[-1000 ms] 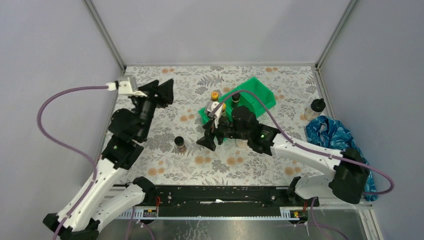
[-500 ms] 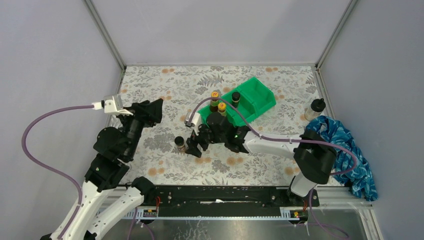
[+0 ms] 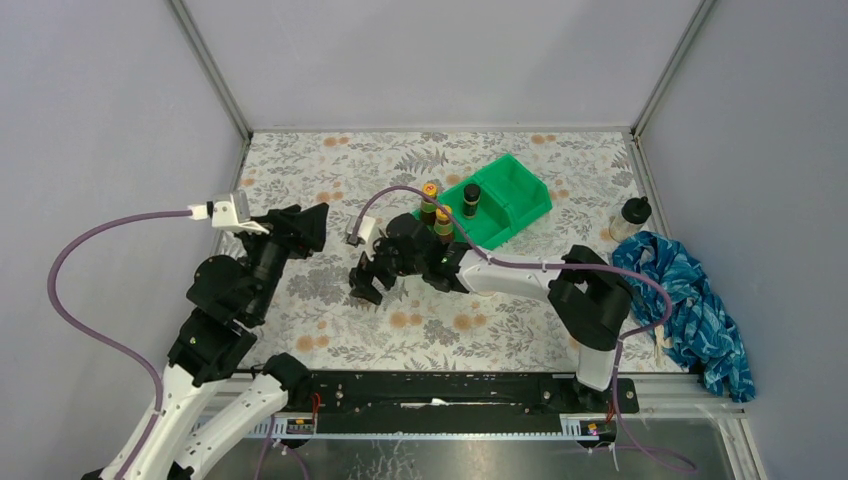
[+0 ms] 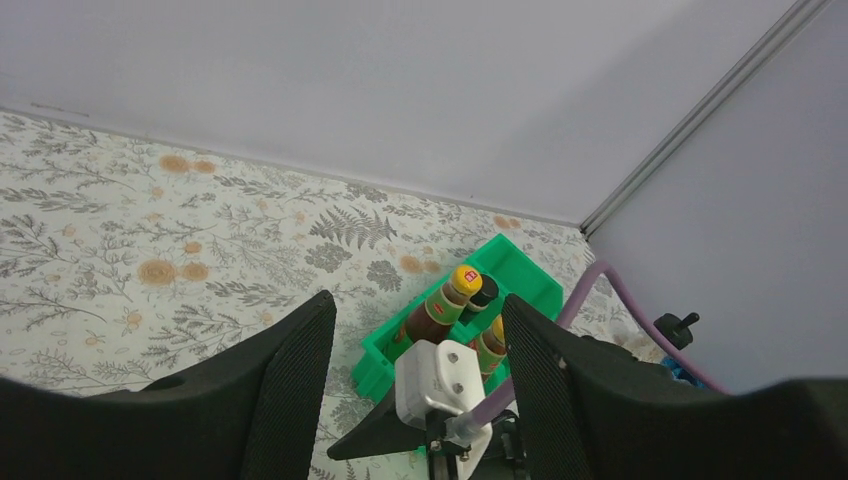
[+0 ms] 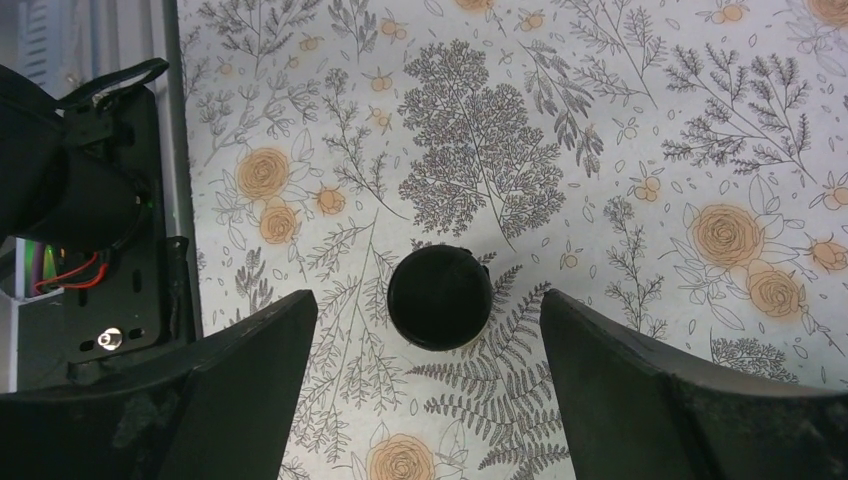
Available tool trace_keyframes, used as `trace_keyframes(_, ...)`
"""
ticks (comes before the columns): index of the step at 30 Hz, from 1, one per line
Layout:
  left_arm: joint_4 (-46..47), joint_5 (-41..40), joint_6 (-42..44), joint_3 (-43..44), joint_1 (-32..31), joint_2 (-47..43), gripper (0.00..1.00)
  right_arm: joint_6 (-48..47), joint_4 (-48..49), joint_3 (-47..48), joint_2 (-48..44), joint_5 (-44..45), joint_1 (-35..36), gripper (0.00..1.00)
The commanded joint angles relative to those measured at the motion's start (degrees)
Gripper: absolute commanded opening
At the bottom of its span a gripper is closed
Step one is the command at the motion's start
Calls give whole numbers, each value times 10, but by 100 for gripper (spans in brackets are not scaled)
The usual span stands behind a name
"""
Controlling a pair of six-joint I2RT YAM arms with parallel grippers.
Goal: Organize the condiment bottles
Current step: Pick up the bottle from the center of the board.
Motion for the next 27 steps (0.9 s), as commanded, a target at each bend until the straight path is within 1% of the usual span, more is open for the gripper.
trace_keyframes(1, 2, 16, 28, -4, -3, -15, 68, -12, -6, 34, 19, 5, 3, 91)
trace_keyframes(11, 38, 33, 62, -25, -4, -46, 71, -10, -18, 64, 53, -3, 4, 93)
trace_keyframes(27, 74, 49, 68, -51, -4, -48, 73, -13, -18, 65, 63, -9, -8, 94)
